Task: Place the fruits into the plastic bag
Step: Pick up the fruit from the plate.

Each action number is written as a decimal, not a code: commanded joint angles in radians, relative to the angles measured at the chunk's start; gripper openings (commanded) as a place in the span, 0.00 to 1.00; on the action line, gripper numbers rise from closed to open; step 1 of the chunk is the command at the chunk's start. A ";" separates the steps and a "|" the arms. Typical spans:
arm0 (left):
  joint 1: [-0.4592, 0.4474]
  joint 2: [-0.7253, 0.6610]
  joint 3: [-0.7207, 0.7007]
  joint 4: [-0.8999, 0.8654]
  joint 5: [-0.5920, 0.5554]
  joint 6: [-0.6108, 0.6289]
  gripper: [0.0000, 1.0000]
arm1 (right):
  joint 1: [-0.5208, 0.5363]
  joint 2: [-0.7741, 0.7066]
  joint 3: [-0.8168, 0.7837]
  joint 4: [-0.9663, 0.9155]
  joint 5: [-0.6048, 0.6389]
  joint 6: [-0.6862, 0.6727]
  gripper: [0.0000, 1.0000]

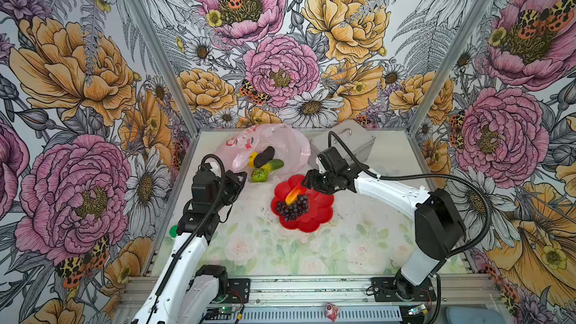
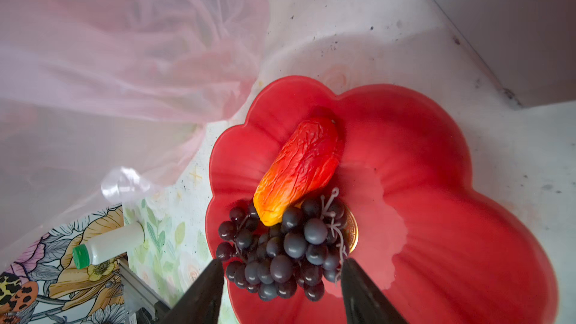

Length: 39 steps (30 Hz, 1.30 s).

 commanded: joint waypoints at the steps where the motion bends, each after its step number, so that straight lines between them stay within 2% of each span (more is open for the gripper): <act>1: 0.012 -0.020 -0.020 -0.002 0.016 -0.010 0.00 | 0.000 0.044 0.048 -0.006 0.044 0.048 0.62; 14: 0.024 -0.048 0.006 -0.045 0.006 -0.004 0.00 | 0.029 0.172 0.110 -0.014 0.098 0.065 0.62; 26: 0.043 -0.045 0.020 -0.068 0.017 0.007 0.00 | 0.050 0.302 0.244 -0.066 0.130 0.023 0.64; 39: 0.095 -0.022 0.026 -0.066 0.065 0.020 0.00 | 0.057 0.404 0.353 -0.145 0.178 -0.009 0.69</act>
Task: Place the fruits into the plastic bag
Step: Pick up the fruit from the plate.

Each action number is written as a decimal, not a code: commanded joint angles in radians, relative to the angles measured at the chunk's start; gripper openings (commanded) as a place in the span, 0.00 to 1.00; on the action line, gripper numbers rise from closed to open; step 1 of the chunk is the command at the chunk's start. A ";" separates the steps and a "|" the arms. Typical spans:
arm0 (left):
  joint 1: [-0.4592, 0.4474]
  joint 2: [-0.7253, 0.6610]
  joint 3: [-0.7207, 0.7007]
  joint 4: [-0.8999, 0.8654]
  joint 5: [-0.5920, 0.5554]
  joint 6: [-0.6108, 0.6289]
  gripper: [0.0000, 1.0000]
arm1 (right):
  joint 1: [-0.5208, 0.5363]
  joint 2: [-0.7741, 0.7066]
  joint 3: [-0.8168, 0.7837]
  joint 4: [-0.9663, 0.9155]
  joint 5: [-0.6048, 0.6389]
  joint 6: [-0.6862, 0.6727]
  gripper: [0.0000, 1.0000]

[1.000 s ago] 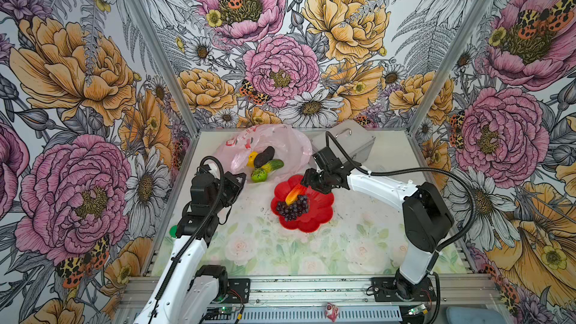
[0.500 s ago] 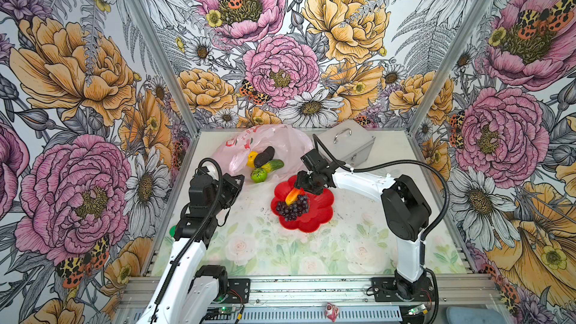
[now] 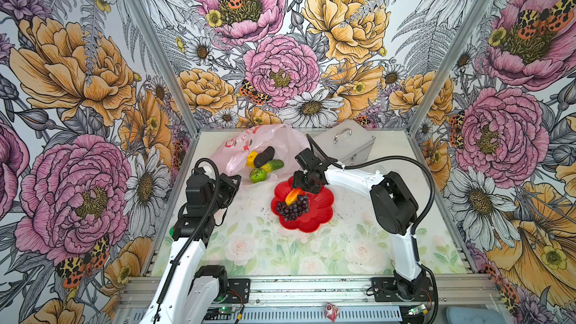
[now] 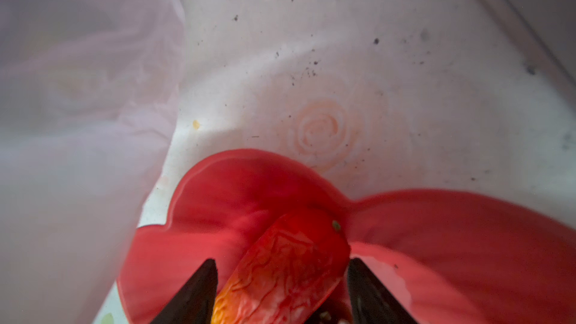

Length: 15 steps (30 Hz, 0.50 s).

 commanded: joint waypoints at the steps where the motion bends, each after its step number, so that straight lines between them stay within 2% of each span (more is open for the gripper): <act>1: 0.018 0.012 0.033 0.003 0.040 0.018 0.00 | 0.008 0.034 0.055 -0.031 0.035 -0.028 0.70; 9: 0.024 0.030 0.028 0.025 0.046 0.009 0.00 | 0.009 0.096 0.114 -0.055 0.028 -0.034 0.70; 15: 0.023 0.030 0.022 0.022 0.047 0.010 0.00 | 0.011 0.124 0.143 -0.061 0.013 -0.030 0.66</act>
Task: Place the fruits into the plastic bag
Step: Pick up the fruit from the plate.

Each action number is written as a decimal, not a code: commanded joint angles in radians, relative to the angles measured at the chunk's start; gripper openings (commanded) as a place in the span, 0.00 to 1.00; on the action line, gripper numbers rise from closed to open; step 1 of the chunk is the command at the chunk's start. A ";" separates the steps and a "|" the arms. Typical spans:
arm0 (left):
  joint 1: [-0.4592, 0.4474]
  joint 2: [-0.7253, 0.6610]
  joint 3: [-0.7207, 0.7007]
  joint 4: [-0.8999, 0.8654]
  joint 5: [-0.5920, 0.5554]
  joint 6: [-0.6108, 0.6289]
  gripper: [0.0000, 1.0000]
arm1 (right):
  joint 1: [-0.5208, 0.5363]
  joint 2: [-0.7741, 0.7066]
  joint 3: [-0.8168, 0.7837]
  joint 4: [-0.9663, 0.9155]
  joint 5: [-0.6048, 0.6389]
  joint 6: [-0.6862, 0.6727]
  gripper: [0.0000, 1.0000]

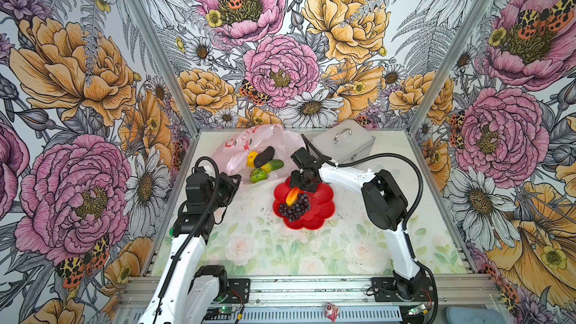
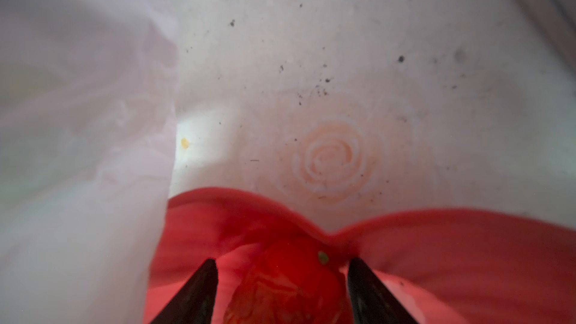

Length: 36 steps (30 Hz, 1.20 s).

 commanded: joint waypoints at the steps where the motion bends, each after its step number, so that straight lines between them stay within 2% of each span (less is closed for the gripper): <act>1: 0.010 -0.001 0.011 0.021 0.024 0.012 0.00 | 0.007 0.034 0.037 -0.010 -0.004 -0.013 0.65; 5: 0.010 -0.002 0.010 0.021 0.023 0.011 0.00 | 0.009 0.033 0.039 -0.010 -0.009 -0.011 0.58; 12: 0.010 -0.015 0.006 0.016 0.022 0.007 0.00 | 0.008 0.007 0.041 -0.007 -0.004 -0.013 0.51; 15: 0.010 -0.022 0.001 0.016 0.023 0.000 0.00 | 0.010 -0.020 0.042 0.000 0.008 -0.016 0.50; 24: 0.011 -0.051 -0.009 0.010 0.022 -0.016 0.00 | 0.008 -0.135 -0.014 0.091 0.038 0.001 0.37; 32: 0.010 -0.092 -0.022 0.001 0.016 -0.043 0.00 | -0.002 -0.248 -0.085 0.105 0.015 0.016 0.35; 36: 0.010 -0.106 -0.029 0.001 0.010 -0.056 0.00 | -0.018 -0.331 -0.169 0.112 0.010 0.020 0.35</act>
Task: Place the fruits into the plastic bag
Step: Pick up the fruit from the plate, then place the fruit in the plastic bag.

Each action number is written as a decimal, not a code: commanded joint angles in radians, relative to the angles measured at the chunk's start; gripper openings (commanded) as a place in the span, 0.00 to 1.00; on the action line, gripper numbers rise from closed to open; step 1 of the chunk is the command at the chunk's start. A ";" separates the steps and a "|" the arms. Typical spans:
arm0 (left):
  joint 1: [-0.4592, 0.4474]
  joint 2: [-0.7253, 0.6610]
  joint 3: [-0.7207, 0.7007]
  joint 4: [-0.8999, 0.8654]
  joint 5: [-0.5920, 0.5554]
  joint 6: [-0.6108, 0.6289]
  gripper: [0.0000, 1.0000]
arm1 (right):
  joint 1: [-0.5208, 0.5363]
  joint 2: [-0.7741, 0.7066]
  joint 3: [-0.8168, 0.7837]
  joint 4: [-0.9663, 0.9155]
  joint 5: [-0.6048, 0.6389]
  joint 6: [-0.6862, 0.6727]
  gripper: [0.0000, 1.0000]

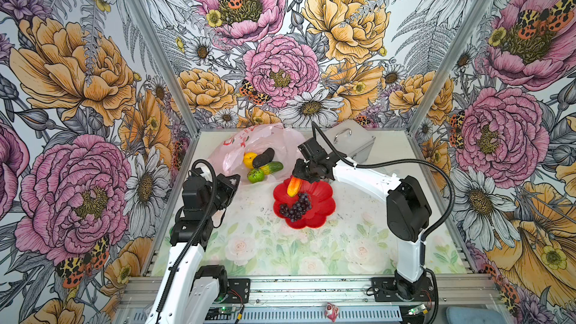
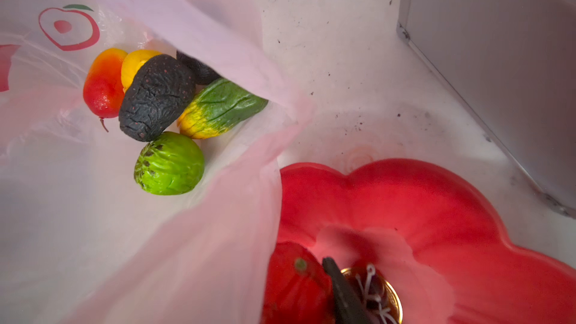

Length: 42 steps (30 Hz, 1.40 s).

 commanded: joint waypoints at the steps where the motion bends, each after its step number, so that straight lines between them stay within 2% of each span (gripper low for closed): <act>1: 0.010 -0.020 -0.015 0.002 0.003 -0.023 0.00 | -0.018 -0.089 -0.071 0.021 0.003 0.010 0.35; 7: 0.004 -0.029 -0.021 0.002 -0.006 -0.035 0.00 | -0.058 -0.187 -0.210 0.071 -0.010 0.034 0.35; 20: -0.041 -0.022 -0.014 0.014 -0.039 -0.040 0.00 | -0.101 -0.367 -0.301 0.073 -0.005 0.031 0.34; 32: -0.086 -0.051 -0.018 0.028 -0.047 -0.039 0.00 | -0.105 -0.418 -0.206 0.097 -0.043 0.075 0.34; 42: -0.101 -0.033 -0.011 0.046 -0.040 -0.035 0.00 | -0.049 -0.408 -0.082 0.128 -0.035 0.096 0.33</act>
